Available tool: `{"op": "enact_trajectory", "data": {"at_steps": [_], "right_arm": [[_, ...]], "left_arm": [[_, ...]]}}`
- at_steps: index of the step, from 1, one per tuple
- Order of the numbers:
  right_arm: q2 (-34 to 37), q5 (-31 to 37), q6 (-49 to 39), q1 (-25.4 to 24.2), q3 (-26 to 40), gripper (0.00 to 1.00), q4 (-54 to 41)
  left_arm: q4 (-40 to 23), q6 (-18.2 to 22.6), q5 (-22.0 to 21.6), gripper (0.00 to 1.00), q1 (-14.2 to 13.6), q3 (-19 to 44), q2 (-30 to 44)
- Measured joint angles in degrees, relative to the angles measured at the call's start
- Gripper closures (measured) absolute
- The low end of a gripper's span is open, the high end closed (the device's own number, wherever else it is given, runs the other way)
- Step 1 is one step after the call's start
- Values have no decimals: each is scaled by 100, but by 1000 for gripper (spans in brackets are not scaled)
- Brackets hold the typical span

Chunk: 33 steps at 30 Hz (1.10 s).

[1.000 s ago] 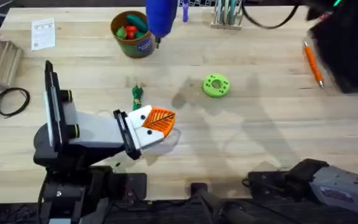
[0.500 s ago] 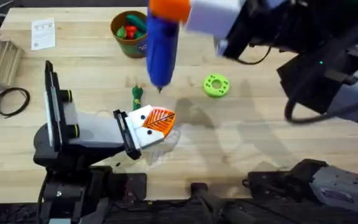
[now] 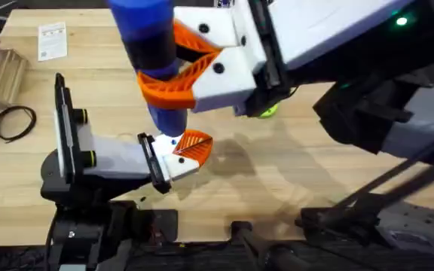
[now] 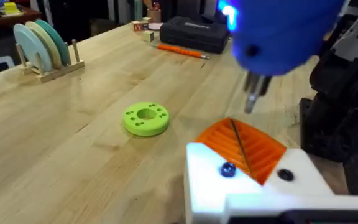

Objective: Pick up the gripper from the table and insert it into the empty holder that is missing its gripper. Then pick up a screw, insert it into the mounting hole, and use the screwdriver to tighten it. Finally, clean up the table by picking up the vegetable and placing it into the bucket.

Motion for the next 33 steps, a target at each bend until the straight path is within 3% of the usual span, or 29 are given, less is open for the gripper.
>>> {"op": "enact_trajectory", "data": {"at_steps": [33], "right_arm": [[281,2,-189,193,0,980,15]], "left_arm": [[-2,1,2,996,0,0,0]]}}
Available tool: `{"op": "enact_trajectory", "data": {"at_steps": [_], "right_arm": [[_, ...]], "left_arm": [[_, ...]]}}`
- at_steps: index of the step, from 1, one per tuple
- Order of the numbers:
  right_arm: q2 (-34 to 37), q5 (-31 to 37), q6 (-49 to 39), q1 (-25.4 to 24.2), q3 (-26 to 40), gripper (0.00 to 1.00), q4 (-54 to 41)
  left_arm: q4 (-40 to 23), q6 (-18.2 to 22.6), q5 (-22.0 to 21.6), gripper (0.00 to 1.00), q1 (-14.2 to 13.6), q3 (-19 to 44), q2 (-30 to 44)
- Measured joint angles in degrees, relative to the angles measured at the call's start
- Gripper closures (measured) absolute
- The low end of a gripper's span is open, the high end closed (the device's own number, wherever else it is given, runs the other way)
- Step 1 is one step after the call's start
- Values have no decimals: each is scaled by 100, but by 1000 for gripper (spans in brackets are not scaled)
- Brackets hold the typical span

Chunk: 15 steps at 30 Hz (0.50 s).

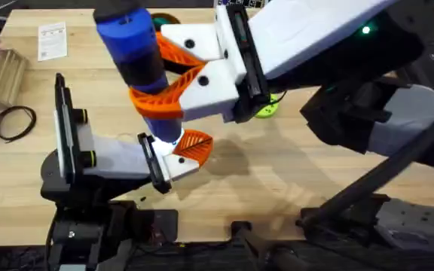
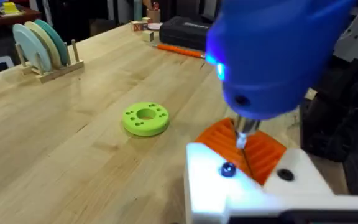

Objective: Pick up the gripper from the table and insert it into the empty holder that is missing its gripper. Then pick up a screw, insert it into the mounting hole, and use the screwdriver to tighten it. Finally, clean up the table by picking up the vegetable and placing it into the bucket.

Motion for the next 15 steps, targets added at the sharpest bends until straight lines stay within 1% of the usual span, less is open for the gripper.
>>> {"op": "enact_trajectory", "data": {"at_steps": [15], "right_arm": [[136,0,-2,15,0,980,-11]], "left_arm": [[0,0,0,996,0,0,-1]]}}
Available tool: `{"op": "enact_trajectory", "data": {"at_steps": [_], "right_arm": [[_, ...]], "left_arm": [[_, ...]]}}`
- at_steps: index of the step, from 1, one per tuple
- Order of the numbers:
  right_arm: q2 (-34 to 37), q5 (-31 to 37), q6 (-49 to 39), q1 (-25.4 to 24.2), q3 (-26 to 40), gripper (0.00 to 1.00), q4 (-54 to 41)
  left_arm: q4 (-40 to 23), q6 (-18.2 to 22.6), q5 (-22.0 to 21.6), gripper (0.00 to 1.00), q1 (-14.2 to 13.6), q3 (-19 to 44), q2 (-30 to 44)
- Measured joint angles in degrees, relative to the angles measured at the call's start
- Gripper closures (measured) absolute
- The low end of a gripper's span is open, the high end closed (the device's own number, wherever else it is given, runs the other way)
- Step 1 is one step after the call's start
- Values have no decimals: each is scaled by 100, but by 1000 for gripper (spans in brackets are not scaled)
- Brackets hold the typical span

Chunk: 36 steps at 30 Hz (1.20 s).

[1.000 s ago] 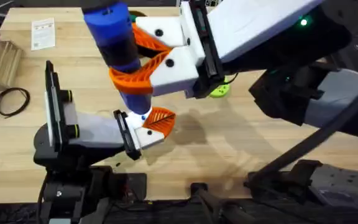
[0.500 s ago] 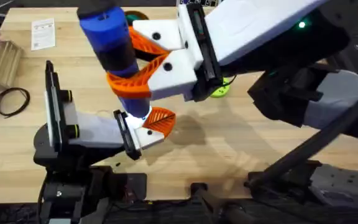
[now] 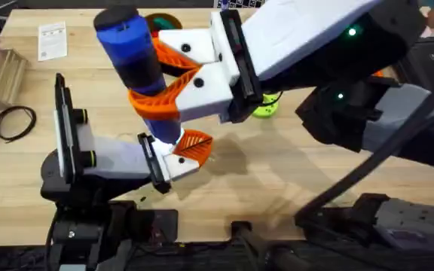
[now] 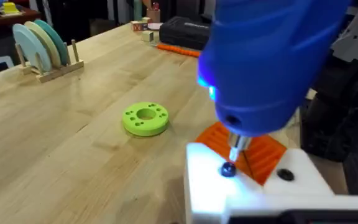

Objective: Pick up the gripper from the table and insert it into the empty holder that is missing its gripper. Then pick up a screw, insert it into the mounting hole, and use the screwdriver to tighten it. Finally, clean up the table by picking up the vegetable and placing it into the bucket.

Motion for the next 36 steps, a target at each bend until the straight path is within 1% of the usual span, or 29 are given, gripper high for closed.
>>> {"op": "enact_trajectory", "data": {"at_steps": [8,15,36], "right_arm": [[25,0,-4,0,0,980,3],[205,4,-39,0,0,980,19],[208,0,-39,0,0,980,33]], "left_arm": [[0,0,0,996,0,0,1],[-2,-3,0,996,2,0,1],[-2,-1,0,996,0,0,-1]]}}
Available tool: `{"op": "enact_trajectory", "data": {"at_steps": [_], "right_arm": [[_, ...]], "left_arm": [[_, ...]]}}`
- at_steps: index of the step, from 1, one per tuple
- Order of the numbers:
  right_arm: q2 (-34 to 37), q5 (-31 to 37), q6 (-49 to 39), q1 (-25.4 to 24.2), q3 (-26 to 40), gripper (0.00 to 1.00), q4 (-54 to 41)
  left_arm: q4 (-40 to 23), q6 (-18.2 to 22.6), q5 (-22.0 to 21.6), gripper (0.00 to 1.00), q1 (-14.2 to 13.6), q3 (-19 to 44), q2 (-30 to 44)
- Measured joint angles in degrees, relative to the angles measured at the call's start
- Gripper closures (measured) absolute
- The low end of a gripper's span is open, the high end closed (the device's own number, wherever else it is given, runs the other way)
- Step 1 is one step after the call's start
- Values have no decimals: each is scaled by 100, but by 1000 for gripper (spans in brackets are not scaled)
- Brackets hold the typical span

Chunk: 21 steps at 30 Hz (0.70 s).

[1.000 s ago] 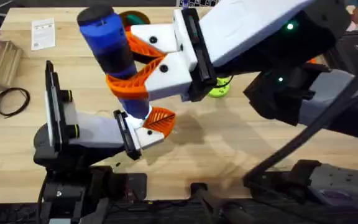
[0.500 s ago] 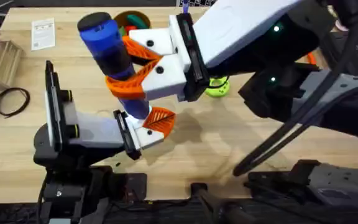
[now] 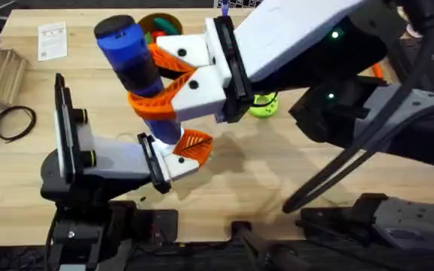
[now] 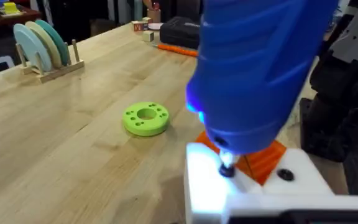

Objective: Pick up the gripper from the table and insert it into the empty holder that is missing its gripper. Then pick up a screw, insert it into the mounting hole, and use the screwdriver to tighten it. Finally, clean up the table by picking up the vegetable and placing it into the bucket.

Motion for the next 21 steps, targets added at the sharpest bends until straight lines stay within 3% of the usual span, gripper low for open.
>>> {"op": "enact_trajectory", "data": {"at_steps": [13,21], "right_arm": [[2,0,2,0,-1,980,8],[96,-166,61,11,13,981,708]], "left_arm": [[0,2,0,996,0,0,2],[-2,0,2,996,0,0,2]]}}
